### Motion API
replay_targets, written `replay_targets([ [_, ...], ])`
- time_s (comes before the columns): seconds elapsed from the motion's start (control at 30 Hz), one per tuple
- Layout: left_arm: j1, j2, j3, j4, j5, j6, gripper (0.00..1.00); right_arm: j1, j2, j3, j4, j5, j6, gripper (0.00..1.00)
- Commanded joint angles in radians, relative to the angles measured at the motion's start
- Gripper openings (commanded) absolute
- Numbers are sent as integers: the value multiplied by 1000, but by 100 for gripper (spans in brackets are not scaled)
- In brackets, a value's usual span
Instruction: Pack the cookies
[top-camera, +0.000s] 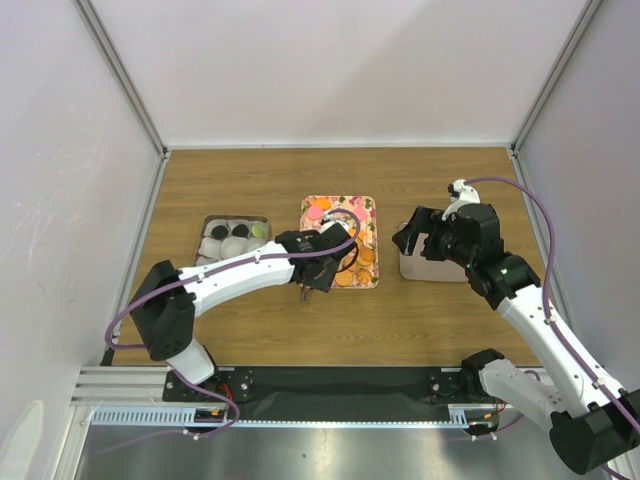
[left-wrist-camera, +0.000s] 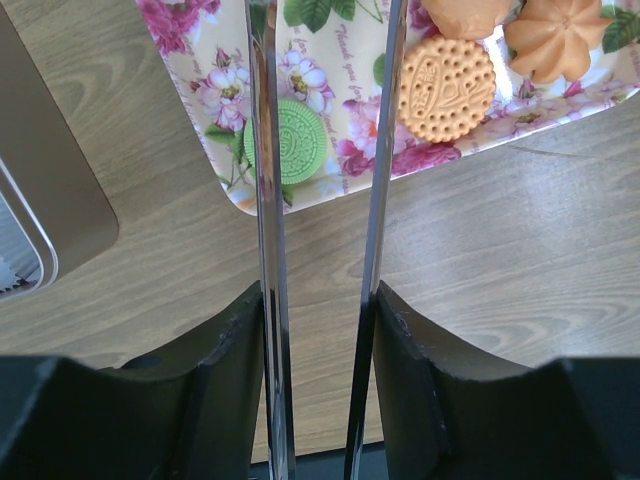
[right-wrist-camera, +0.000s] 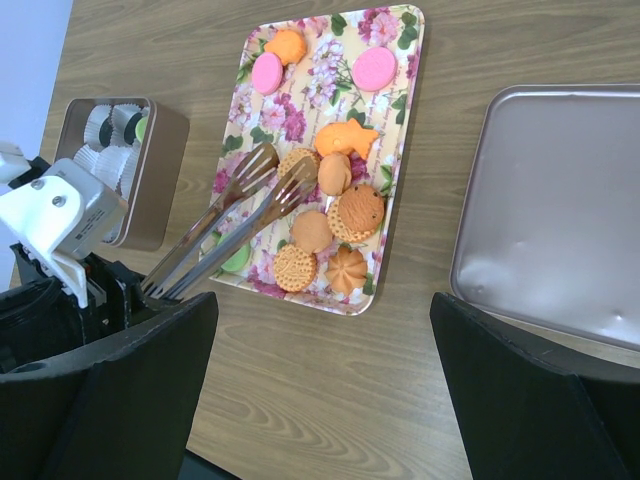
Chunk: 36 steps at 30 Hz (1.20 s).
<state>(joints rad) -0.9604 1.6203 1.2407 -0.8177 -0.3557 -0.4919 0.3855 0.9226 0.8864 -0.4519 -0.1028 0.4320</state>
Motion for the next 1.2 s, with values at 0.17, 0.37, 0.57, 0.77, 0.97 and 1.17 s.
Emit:
replay_targets([
  [0.17,-8,26,68,11,-37,23,48,-5,-22,11,15,0,-13,95],
  [0.37,-8,35,78,11,-42,26,48,-7,-22,9,15,0,-13,95],
  [0.57,-6,36,77,8,-48,33,45,-7,-24,9,16,-3,-13,95],
  [0.77,-5,23,86,-15,-66,36,43,-7,-27,9,15,-3,-12,95],
  [0.97,2,-34,88,-47,-92,29,43,-7,-24,10,19,-9,-13,95],
  [1.17,3,-91,82,-69,-108,18,42,-7,-21,9,22,-11,-9,95],
])
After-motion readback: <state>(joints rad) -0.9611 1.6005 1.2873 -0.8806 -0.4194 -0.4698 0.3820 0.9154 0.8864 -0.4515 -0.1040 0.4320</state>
